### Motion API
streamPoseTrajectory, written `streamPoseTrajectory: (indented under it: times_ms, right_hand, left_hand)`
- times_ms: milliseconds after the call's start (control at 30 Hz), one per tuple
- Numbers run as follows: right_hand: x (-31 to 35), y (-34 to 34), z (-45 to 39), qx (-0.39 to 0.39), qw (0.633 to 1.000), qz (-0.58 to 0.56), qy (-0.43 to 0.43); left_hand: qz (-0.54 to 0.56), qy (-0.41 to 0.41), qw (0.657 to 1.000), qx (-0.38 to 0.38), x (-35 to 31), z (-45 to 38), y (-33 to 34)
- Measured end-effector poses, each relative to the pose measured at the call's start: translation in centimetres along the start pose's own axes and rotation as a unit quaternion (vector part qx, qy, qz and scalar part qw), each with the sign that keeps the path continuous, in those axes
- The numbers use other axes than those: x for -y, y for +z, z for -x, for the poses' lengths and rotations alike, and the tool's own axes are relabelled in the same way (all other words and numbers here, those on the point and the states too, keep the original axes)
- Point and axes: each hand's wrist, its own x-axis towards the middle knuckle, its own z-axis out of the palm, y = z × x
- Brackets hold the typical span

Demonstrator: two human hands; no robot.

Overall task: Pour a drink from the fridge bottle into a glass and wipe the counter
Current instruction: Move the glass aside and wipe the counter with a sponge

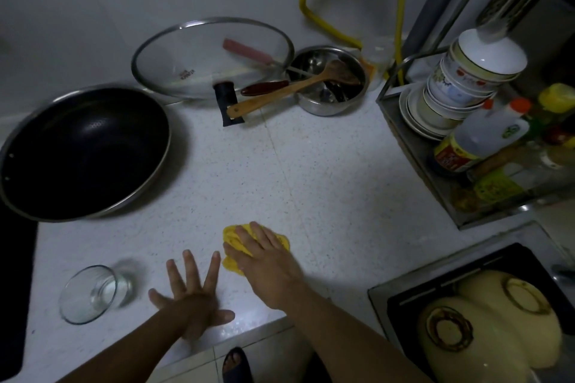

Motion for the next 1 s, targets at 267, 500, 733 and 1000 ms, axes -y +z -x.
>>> streamPoseTrajectory:
  times_ms: [267,500,733,1000]
  right_hand:
    - [-5.3,-2.0,4.9,0.003,0.997,-0.014,0.078]
    - [-15.8,-6.8,11.2,-0.053,0.904,-0.006,0.424]
    - [-13.4,-5.8,7.5,-0.102,0.829,-0.036,0.548]
    - [-4.9,-3.4,4.7,-0.098,0.920,-0.057,0.376]
  left_hand:
    - [-0.002,0.023,1.000,0.021,0.1,0.8,-0.8]
    - [-0.007,0.038,0.999,0.021,0.5,1.1,-0.9]
    - [-0.006,0.049,0.999,0.016,1.1,0.7,-0.5]
    - [0.000,0.066,0.998,-0.006,1.3,0.8,-0.1]
